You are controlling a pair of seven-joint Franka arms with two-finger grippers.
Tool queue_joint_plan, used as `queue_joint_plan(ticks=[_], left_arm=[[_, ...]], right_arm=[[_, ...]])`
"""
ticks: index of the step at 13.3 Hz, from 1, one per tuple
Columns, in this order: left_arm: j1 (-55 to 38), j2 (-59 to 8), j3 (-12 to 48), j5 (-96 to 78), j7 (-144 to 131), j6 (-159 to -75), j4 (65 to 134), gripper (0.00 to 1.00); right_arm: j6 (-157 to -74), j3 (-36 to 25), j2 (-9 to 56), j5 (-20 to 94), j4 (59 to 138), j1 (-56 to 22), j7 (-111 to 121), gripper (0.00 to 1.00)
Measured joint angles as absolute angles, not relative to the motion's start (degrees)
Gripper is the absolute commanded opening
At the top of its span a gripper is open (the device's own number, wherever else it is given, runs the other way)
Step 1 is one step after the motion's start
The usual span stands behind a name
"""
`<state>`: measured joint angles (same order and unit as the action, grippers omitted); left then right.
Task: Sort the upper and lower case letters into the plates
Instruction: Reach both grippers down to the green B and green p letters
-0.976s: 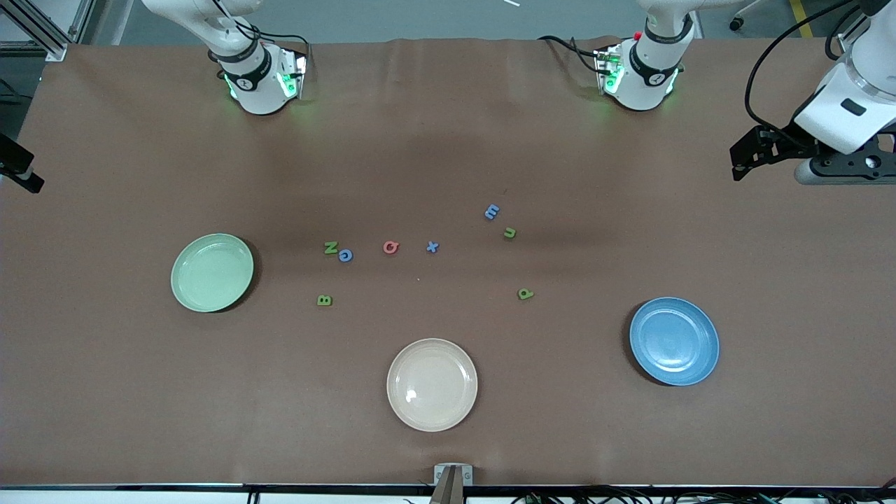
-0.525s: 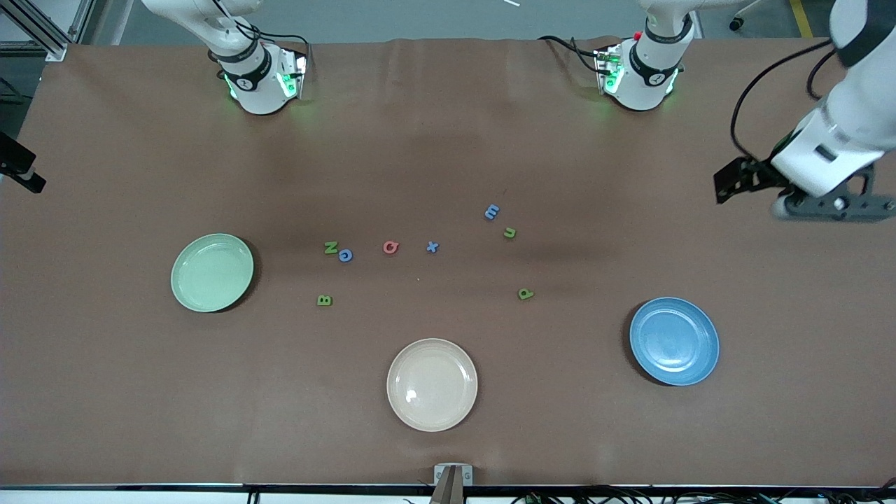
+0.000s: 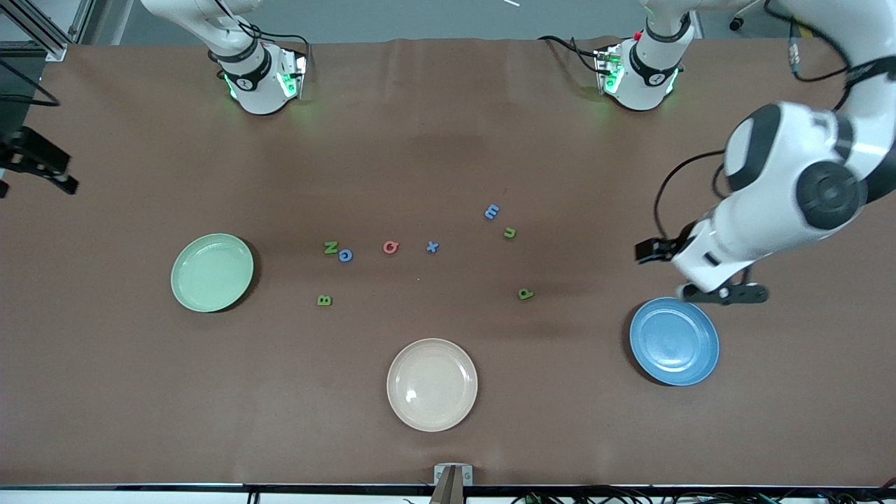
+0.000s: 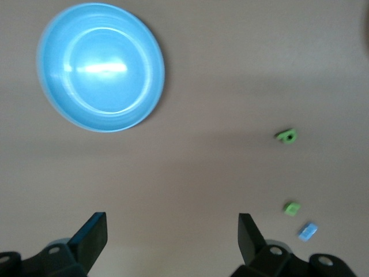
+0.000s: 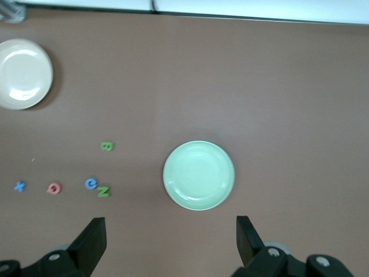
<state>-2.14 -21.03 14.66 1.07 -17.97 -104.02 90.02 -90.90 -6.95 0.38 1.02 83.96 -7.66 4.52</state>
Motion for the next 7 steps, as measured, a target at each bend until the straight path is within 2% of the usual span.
queue_joint_plan(ticks=[3,7], left_arm=[[-7.3,-26.7,14.7,1.1,-28.1,-110.2,89.0,0.99],[-12.7,-33.8,14.6,2.9,-39.0,-119.9,88.8,0.99]], right_arm=[[-91.4,-6.7,4.3,1.0,85.1,-13.2,3.4,0.97],[-99.3,-6.6,13.6,1.0,87.1,-18.1,-3.1,0.99]])
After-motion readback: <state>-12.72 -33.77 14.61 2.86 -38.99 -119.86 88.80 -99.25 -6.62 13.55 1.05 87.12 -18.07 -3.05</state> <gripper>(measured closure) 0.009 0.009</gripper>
